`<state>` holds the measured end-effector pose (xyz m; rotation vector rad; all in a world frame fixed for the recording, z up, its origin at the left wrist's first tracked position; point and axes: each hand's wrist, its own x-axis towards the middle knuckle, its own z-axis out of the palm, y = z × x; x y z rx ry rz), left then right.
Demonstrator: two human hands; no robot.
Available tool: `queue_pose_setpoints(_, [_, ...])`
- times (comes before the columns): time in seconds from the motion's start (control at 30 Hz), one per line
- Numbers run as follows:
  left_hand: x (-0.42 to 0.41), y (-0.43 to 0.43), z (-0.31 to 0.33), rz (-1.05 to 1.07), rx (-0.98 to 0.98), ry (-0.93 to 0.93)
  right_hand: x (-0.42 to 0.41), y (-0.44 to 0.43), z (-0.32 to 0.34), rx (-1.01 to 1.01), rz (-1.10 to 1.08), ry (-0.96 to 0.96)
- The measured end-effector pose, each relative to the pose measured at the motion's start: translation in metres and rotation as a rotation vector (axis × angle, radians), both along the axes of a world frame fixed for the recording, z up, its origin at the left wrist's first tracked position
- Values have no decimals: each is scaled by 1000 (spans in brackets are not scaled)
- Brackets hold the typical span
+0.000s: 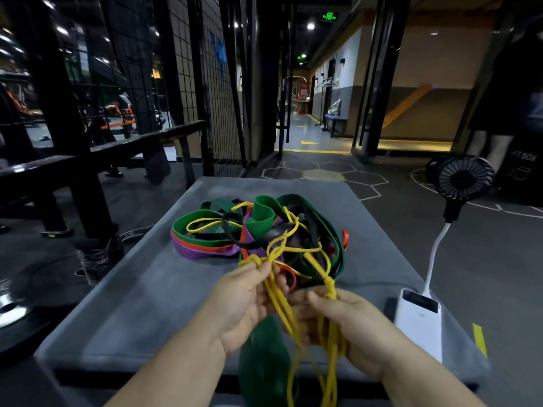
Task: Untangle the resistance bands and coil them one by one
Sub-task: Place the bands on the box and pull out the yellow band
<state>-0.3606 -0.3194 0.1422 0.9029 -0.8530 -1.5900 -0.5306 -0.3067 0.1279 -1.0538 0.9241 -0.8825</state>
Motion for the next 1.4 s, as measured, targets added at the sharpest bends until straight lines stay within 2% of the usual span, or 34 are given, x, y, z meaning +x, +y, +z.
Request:
queue_pose_setpoints(0.07, [2,3,1,-31,-11,-35,-2,-7,-2,27,-104,-52])
queue_pose_setpoints(0.17, [-4,14,-4,-159,-29,-166,-2,-7,4,40,-17,-93])
queue_pose_setpoints(0.3, [-14,26,-11,-307,-83,-373,-1,-1,5,-21,85,-33])
queue_pose_setpoints(0.4, [-15,30,-12,-394,-102,-438,-4,-1,4,-46,54,3])
queue_pose_setpoints(0.57, [-11,26,-12,-538,-136,-552,-8,0,4,-99,123,97])
queue_pose_setpoints(0.7, [1,16,-14,-545,-124,-655,-2,2,3,-182,17,117])
queue_pose_setpoints(0.77, [10,9,-15,-485,-33,-590,-2,2,4,-209,-46,139])
queue_pose_setpoints(0.83, [17,2,-15,-407,71,-413,-6,6,10,-256,-16,182])
queue_pose_setpoints(0.9, [18,-3,-14,-388,107,-234,-6,10,14,-257,81,208])
queue_pose_setpoints(1.0, [15,-2,-7,-374,109,-85,-1,17,15,-261,320,338])
queue_pose_setpoints(1.13, [6,0,-5,-202,231,126,3,19,17,-279,475,466])
queue_pose_setpoints(1.23, [4,-2,-6,-68,171,74,-2,14,16,-289,442,461])
queue_pose_setpoints(1.3, [6,0,-2,-73,104,17,-4,9,8,-149,279,320])
queue_pose_setpoints(1.4, [8,7,2,-206,2,-103,-1,0,-3,65,4,115])
